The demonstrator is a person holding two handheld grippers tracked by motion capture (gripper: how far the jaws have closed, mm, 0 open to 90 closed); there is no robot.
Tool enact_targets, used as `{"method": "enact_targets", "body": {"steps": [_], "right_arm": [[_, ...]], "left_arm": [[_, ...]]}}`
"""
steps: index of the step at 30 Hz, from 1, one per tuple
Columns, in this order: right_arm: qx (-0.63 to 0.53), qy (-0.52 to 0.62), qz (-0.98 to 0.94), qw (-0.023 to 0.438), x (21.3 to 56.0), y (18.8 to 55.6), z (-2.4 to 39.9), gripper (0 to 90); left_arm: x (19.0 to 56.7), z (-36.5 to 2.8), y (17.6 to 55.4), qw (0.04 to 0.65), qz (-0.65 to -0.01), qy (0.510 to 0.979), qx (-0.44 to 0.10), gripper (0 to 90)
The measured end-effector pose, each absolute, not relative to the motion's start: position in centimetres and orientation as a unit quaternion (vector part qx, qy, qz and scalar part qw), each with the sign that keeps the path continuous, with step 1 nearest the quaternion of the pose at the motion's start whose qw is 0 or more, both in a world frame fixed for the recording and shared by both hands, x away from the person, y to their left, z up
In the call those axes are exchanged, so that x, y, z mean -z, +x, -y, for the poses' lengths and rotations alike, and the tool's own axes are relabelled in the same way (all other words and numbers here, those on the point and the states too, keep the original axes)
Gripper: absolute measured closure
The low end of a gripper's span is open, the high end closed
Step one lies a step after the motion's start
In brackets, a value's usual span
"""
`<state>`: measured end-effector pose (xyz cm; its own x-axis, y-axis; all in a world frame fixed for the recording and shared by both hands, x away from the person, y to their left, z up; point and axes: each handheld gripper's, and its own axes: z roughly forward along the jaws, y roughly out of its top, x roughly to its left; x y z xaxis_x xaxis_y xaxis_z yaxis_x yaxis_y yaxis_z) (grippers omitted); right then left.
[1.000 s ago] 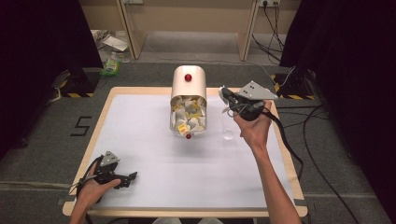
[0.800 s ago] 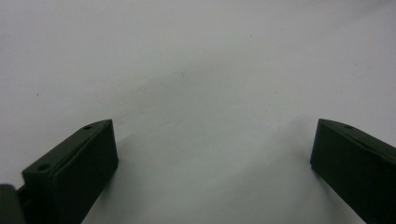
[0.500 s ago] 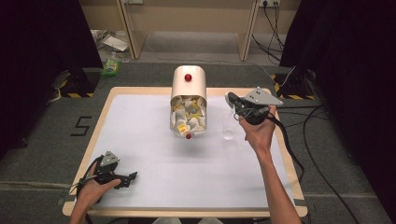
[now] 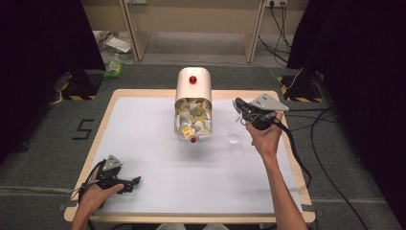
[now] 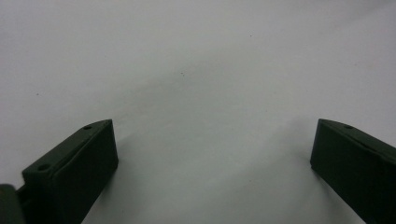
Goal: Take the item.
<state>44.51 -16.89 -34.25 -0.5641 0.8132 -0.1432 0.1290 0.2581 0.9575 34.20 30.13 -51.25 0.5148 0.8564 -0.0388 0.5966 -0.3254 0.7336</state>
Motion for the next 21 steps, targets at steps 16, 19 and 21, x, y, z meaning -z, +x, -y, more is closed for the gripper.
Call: {"method": "enact_targets", "body": {"steps": [16,19,21], "right_arm": [[-0.497,0.34,-0.731,0.321,37.1,46.1,17.1,90.0],[-0.495,0.344,-0.733,0.316,37.6,46.3,17.2,90.0],[-0.492,0.345,-0.735,0.314,37.9,46.4,17.2,90.0]], "left_arm": [[51.2,-30.1,34.2,0.358,-0.458,0.793,-0.182,0.0],[51.2,-30.1,34.2,0.358,-0.458,0.793,-0.182,0.0],[51.2,-30.1,34.2,0.358,-0.458,0.793,-0.182,0.0]]}}
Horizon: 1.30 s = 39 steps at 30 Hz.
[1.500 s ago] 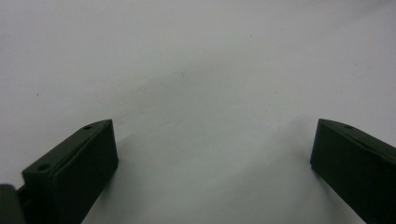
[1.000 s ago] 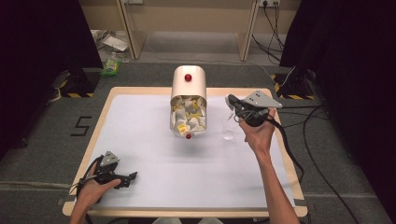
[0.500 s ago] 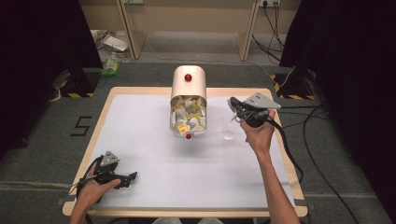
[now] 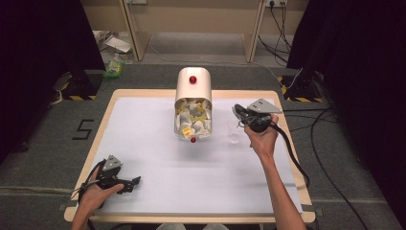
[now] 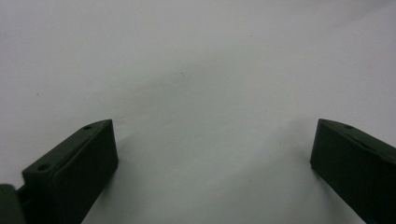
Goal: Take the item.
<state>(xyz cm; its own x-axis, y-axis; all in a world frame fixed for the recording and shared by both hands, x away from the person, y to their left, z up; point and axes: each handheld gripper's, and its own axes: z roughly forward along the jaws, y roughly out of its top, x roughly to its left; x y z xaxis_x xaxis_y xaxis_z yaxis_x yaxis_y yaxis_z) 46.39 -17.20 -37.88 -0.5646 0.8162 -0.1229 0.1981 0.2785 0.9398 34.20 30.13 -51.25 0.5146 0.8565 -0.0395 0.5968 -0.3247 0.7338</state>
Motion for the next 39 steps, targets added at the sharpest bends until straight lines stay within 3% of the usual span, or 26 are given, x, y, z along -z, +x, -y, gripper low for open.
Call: {"method": "enact_targets", "body": {"steps": [39], "right_arm": [[-0.452,0.37,-0.762,0.279,42.3,47.3,17.5,87.7]], "left_arm": [[51.2,-30.1,34.2,0.358,-0.458,0.793,-0.182,0.0]]}}
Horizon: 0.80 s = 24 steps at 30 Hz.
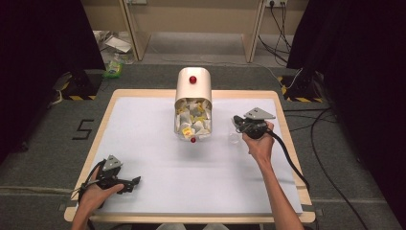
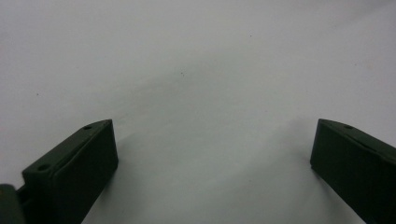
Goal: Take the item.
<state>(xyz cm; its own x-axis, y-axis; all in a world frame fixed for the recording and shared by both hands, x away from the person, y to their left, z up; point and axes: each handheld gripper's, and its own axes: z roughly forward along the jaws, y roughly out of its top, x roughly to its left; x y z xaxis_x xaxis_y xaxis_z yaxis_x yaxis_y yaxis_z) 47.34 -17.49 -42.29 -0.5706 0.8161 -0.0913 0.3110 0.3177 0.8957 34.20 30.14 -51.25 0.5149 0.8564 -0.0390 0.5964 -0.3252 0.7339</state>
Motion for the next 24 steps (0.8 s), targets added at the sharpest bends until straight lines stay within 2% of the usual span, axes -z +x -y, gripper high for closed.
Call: {"method": "enact_targets", "body": {"steps": [1,3,5,6,7,8,9,11,12,14,21,24], "right_arm": [[-0.452,0.37,-0.762,0.279,42.3,47.3,17.5,87.7],[-0.454,0.377,-0.758,0.278,42.2,47.3,17.5,79.7],[-0.458,0.379,-0.755,0.275,42.1,47.3,17.5,77.5],[-0.463,0.379,-0.752,0.277,41.9,47.2,17.6,70.9],[-0.463,0.379,-0.752,0.277,41.9,47.2,17.6,70.9],[-0.467,0.38,-0.75,0.274,41.7,47.1,17.6,65.6],[-0.467,0.38,-0.75,0.274,41.7,47.1,17.6,65.6],[-0.468,0.383,-0.748,0.275,41.4,46.8,17.6,57.0],[-0.468,0.383,-0.748,0.275,41.4,46.8,17.6,57.0],[-0.466,0.38,-0.749,0.276,41.3,46.6,17.4,50.3],[-0.458,0.386,-0.754,0.269,41.3,45.8,17.5,38.9],[-0.458,0.387,-0.754,0.271,41.3,45.7,17.5,36.8]], "left_arm": [[51.2,-30.1,34.2,0.357,-0.458,0.794,-0.182,0.0],[51.2,-30.1,34.2,0.358,-0.458,0.793,-0.182,0.0],[51.2,-30.1,34.2,0.358,-0.458,0.793,-0.182,0.0],[51.2,-30.1,34.2,0.358,-0.458,0.793,-0.182,0.0],[51.2,-30.1,34.2,0.358,-0.458,0.793,-0.182,0.0],[51.2,-30.1,34.2,0.358,-0.458,0.793,-0.182,0.0],[51.2,-30.1,34.2,0.358,-0.458,0.793,-0.182,0.0],[51.2,-30.1,34.2,0.358,-0.458,0.794,-0.182,0.0],[51.2,-30.1,34.2,0.358,-0.458,0.794,-0.182,0.0],[51.2,-30.1,34.2,0.358,-0.458,0.793,-0.182,0.0],[51.2,-30.1,34.2,0.358,-0.458,0.793,-0.182,0.0],[51.2,-30.1,34.2,0.358,-0.458,0.793,-0.182,0.0]]}}
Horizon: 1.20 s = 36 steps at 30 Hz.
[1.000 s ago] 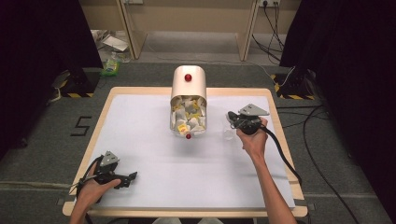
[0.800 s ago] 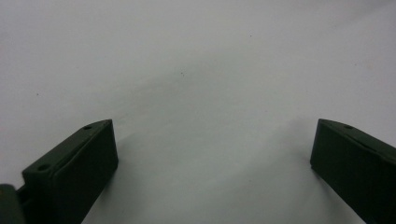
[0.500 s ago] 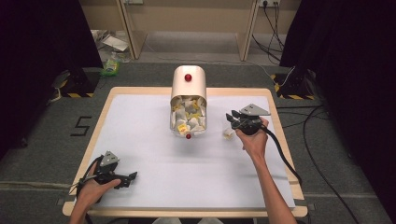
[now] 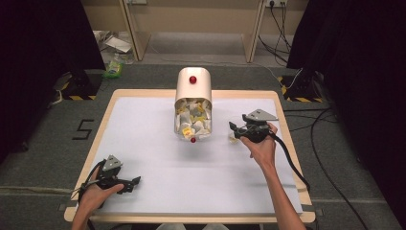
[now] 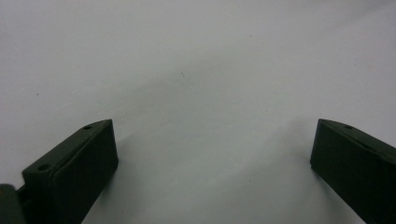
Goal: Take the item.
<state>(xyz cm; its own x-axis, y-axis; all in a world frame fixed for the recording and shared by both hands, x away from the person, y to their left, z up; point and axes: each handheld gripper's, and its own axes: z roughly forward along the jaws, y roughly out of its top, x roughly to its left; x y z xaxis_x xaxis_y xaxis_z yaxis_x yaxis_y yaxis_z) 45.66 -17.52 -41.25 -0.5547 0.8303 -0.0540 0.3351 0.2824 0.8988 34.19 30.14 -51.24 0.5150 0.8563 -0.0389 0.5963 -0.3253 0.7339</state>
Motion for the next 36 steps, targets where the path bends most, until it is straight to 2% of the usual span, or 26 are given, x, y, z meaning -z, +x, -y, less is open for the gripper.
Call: {"method": "enact_targets", "body": {"steps": [13,36], "right_arm": [[-0.447,0.395,-0.759,0.262,41.7,44.8,17.8,30.7],[-0.44,0.4,-0.762,0.257,42.3,42.9,19.1,26.7]], "left_arm": [[51.2,-30.1,34.2,0.358,-0.458,0.794,-0.182,0.0],[51.2,-30.1,34.2,0.358,-0.458,0.793,-0.182,0.0]]}}
